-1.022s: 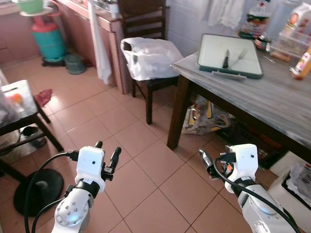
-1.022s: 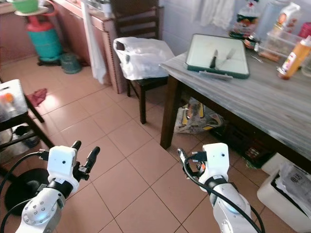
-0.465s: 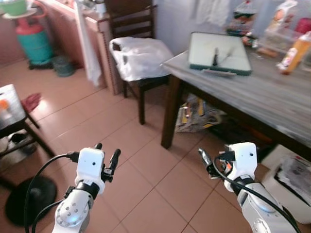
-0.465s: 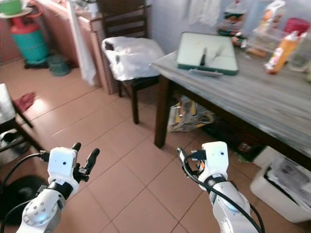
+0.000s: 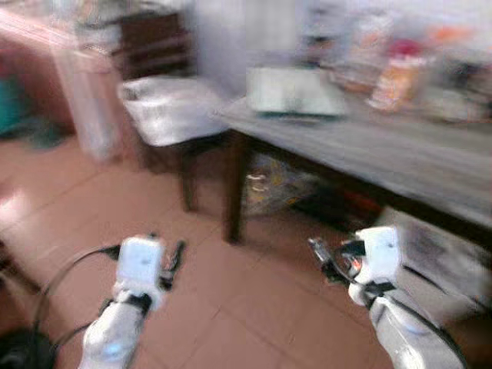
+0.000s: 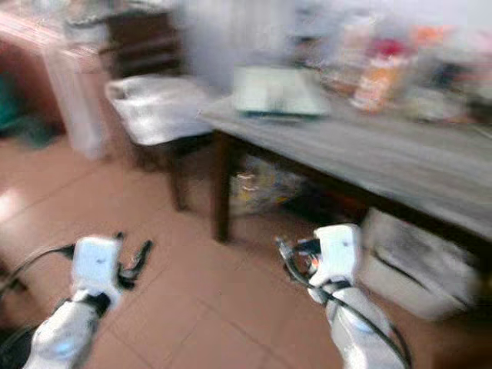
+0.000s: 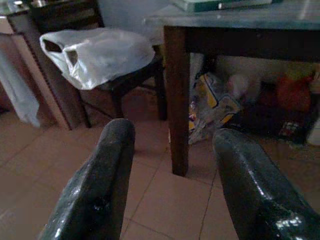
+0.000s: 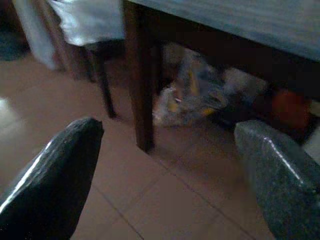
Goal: Setting the table
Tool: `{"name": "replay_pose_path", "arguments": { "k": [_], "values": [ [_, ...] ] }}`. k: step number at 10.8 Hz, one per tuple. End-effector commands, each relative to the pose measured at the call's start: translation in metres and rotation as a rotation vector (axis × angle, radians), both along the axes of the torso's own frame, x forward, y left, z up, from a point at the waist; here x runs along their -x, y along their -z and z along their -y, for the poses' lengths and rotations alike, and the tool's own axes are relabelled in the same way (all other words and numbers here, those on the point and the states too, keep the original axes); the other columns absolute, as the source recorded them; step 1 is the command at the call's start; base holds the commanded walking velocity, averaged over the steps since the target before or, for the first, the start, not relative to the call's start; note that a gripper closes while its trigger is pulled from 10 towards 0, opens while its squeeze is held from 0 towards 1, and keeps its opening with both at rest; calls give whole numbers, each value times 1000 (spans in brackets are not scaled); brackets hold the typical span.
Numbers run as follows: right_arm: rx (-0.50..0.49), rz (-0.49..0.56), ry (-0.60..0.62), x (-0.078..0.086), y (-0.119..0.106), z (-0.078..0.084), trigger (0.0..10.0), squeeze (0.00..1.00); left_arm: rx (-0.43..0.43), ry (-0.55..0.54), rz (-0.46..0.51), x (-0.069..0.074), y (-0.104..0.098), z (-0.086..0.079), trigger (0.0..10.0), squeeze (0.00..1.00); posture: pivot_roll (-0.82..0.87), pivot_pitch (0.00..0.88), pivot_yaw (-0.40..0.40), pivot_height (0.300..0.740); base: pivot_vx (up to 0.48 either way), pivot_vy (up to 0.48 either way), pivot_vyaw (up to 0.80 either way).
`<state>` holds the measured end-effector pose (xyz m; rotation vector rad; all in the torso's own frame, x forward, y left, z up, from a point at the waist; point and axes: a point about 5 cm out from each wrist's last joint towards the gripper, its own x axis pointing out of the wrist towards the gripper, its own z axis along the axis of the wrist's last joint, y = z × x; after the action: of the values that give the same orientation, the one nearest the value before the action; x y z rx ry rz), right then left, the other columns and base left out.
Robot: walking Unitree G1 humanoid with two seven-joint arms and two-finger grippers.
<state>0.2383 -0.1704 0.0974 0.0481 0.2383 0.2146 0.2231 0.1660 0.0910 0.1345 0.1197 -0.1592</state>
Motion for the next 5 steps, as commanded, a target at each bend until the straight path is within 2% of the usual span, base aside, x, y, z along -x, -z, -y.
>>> {"name": "replay_pose_path", "arguments": {
  "k": [1, 5],
  "values": [
    [6, 11, 20, -2, -4, 4, 10000, 0, 3, 8, 0, -1, 0, 4, 10000, 0, 66, 36, -12, 740, 0, 0, -763],
    [2, 9, 28, -3, -4, 3, 10000, 0, -3, 14, -5, -1, 1, 2, 10000, 0, 65, 39, -7, 740, 0, 0, -764]
  ]
}}
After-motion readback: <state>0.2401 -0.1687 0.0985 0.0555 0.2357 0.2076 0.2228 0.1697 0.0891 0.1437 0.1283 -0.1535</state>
